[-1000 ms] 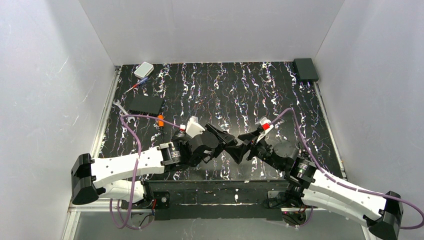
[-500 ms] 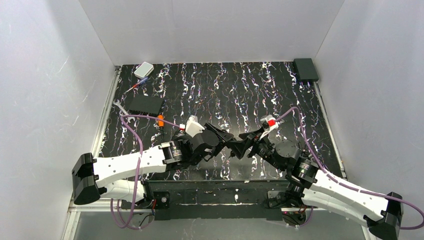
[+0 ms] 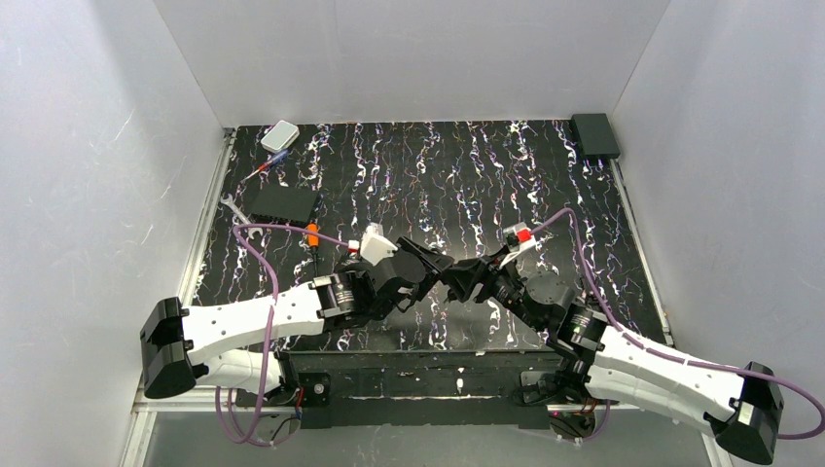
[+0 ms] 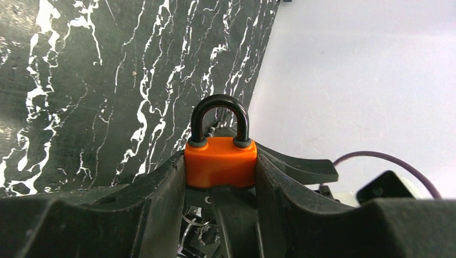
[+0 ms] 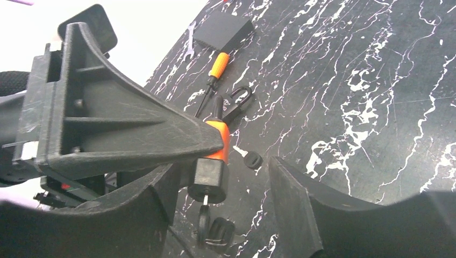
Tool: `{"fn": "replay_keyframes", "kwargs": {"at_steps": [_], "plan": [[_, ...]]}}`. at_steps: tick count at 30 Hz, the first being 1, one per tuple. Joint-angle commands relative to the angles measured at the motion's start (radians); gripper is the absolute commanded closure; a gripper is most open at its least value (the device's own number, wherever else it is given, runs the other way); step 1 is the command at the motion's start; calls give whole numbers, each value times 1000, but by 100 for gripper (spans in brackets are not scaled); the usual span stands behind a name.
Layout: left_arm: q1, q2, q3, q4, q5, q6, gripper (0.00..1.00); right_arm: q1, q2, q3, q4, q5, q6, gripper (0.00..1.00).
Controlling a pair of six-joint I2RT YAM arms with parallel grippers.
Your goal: Unlock with the key
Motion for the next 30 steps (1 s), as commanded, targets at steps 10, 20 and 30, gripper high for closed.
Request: {"fn": "replay_keyframes", "kwargs": {"at_steps": [10,20,30], "plan": [[-22,7,-7,57,69,-3,100,-13,35,-42,182,216,40,90],[-22,-88,-88,144,25,194,15,-13,-76,-62,175,120,57,99],[-22,-199,-184,426,109,449,17,-13,-137,-90,291,-46,71,99]]}}
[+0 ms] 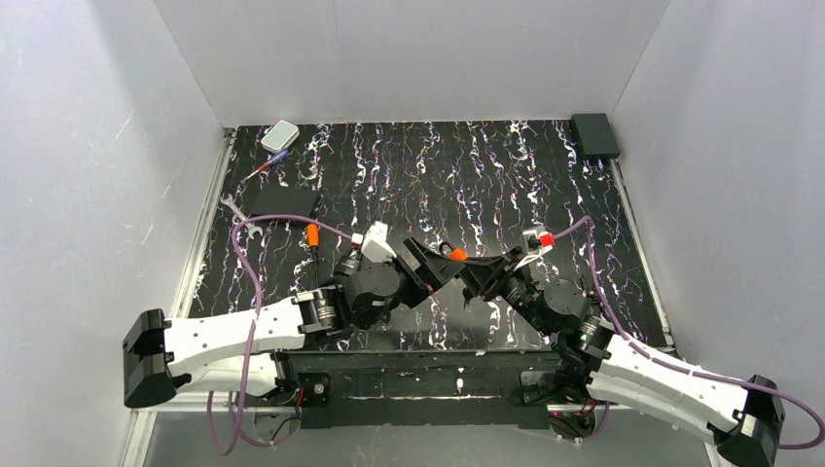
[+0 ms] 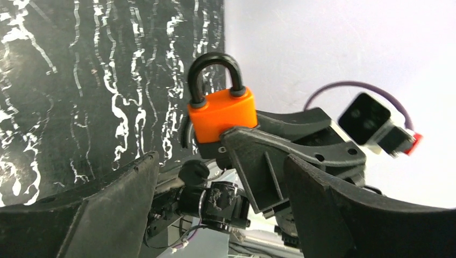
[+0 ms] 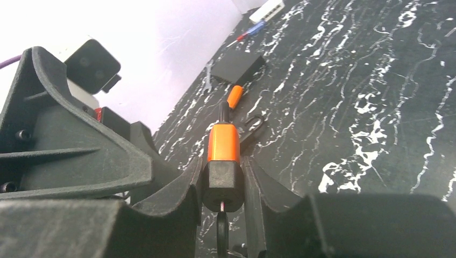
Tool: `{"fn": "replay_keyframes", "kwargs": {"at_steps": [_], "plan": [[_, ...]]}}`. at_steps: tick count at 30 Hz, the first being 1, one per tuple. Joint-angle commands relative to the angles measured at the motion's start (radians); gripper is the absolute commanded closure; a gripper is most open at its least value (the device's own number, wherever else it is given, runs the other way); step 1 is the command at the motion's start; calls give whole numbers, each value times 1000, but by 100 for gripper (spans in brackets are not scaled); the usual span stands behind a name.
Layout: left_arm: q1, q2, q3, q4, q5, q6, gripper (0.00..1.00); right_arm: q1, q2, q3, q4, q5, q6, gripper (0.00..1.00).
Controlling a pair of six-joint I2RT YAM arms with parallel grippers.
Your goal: Unlock with the key
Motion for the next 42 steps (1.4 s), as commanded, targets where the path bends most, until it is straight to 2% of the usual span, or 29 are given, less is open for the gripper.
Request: {"fn": "replay_keyframes", "kwargs": {"at_steps": [1,4,13,18,24,29,37,42], "plan": [[-2,-90,-34,183,59,207,18,1,-50,-11,185,-91,22,99],[-2,-134,-43,206,100,290,19,1,-79,-20,235,-141,41,99],[-2,-170,-66,231,115,295,24,1,-65,9,323,-209,70,99],[-1,-167,-64,231,100,274,20,1,-55,37,329,-230,65,99],[-2,-103,-14,230,58,210,21,1,-2,71,311,-273,8,99],[-2,-39,37,230,44,194,28,1,22,99,288,-278,-43,99],[-2,-47,17,228,-21,164,48,1,-6,119,201,-256,-118,99],[-2,-56,-3,225,-46,147,53,1,-20,125,170,-245,-143,99]]}}
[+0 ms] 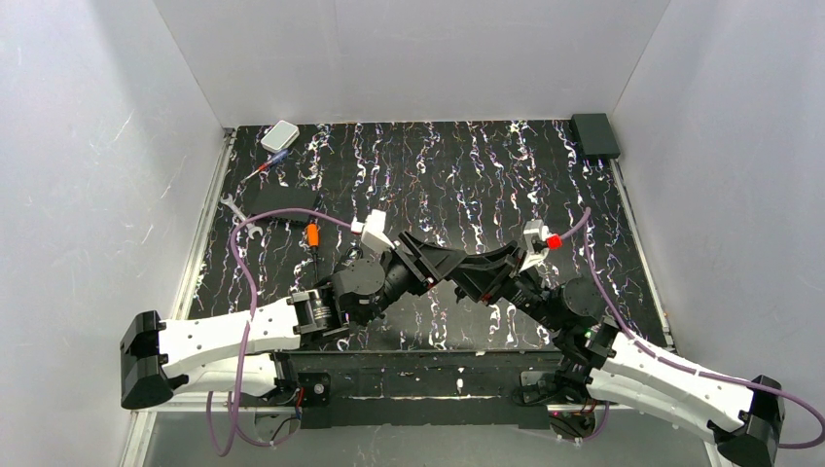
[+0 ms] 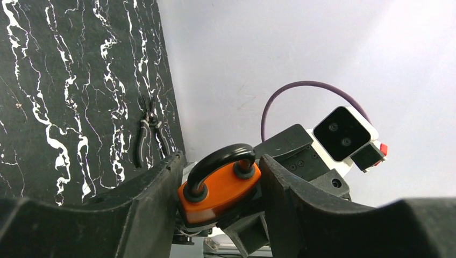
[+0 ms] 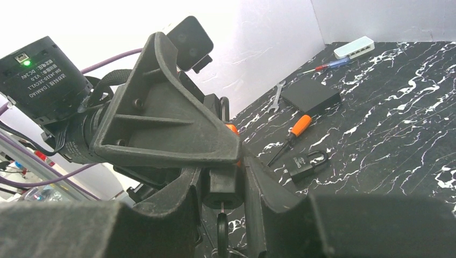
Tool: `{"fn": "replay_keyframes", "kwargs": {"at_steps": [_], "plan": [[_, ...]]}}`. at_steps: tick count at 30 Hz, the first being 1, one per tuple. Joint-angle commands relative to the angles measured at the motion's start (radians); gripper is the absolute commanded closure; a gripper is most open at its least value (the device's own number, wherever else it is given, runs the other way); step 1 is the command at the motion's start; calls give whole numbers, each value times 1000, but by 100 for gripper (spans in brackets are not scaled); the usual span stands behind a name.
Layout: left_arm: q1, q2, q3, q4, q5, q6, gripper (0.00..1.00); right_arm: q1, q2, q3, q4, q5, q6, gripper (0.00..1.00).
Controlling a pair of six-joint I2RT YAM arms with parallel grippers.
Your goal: Unlock with the key
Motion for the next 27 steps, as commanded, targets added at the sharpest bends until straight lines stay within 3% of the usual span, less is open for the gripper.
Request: {"fn": "replay_keyframes", "kwargs": {"at_steps": [1,5,8,11,14,18,19,23,25,27], "plan": [[-1,-23,-6,-8,-68,9,52,0,-22,63,17,20,-55,99],[-2,-12,3,-19,-65,11,40,0,-25,68,2,32,-60,99],[-2,-13,8,-35,-69,16,41,0,-32,74,-11,42,-68,99],[-2,-10,10,-44,-77,15,57,0,-32,78,-16,44,-72,99],[-2,3,21,-51,-75,16,66,0,-26,74,-9,40,-68,99],[-2,25,42,-65,-71,21,97,0,-11,79,-24,49,-48,99],[-2,28,47,-70,-73,22,100,0,-8,85,-42,51,-45,97],[-2,18,53,-104,-99,22,100,0,-15,126,-156,68,-44,41],[-2,2,50,-126,-118,20,100,0,-42,147,-229,105,-43,27],[-1,-16,43,-144,-136,17,100,0,-85,155,-284,119,-62,22]]}}
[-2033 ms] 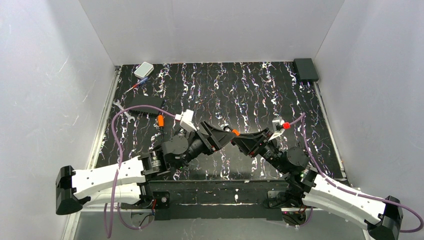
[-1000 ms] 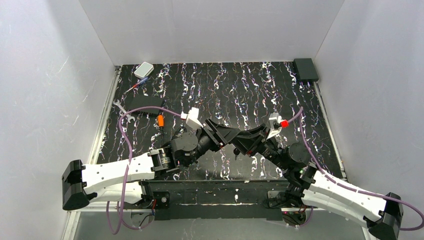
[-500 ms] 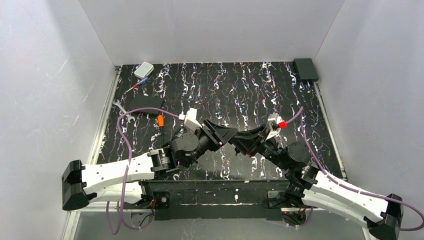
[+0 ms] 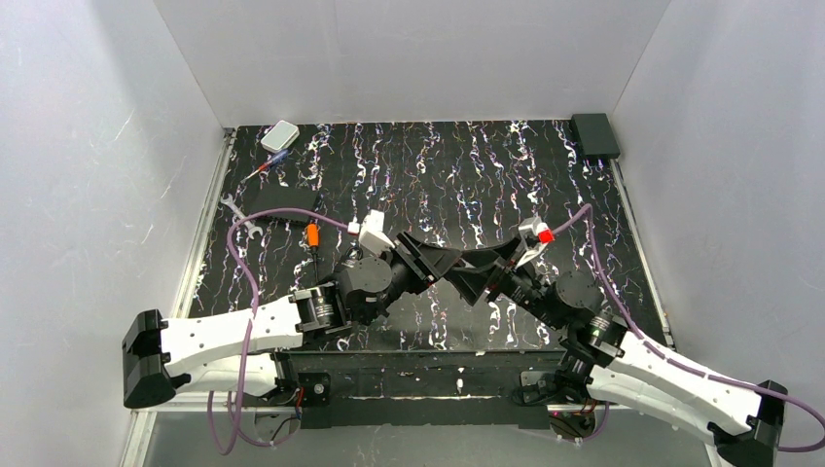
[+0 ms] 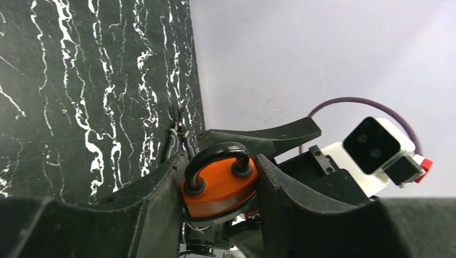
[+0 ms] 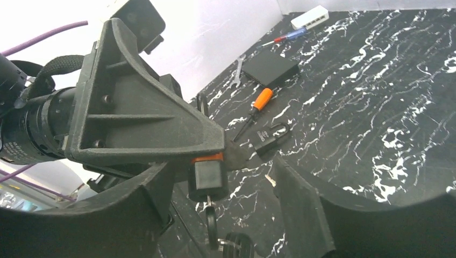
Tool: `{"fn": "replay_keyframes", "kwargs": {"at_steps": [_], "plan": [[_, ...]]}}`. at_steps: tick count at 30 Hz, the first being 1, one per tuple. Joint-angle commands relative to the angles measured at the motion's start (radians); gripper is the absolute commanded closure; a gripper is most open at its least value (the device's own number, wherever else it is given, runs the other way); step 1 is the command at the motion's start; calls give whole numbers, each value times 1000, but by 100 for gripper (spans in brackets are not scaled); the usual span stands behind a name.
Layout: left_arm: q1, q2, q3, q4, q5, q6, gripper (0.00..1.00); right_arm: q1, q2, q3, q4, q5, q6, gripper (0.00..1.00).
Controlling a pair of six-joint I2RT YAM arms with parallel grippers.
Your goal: Unlock with the key
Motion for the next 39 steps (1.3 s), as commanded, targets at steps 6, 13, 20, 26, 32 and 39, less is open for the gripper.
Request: {"fn": "replay_keyframes", "kwargs": {"at_steps": [6,13,20,26,32,39], "plan": [[8,-68,24,-112,-83,31,100,2,-155,145,-261,68,-120,13],[15,-88,75,-222,-92,42,100,2,-65,220,-413,-74,-165,23],[15,-113,66,-222,-86,40,100,2,15,213,-384,-135,-151,33],[15,-116,61,-222,-81,36,100,2,59,206,-336,-168,-138,41],[15,-108,61,-219,-74,34,100,2,89,197,-307,-174,-127,45],[17,-105,60,-209,-69,34,100,2,106,167,-248,-194,-119,63]]}}
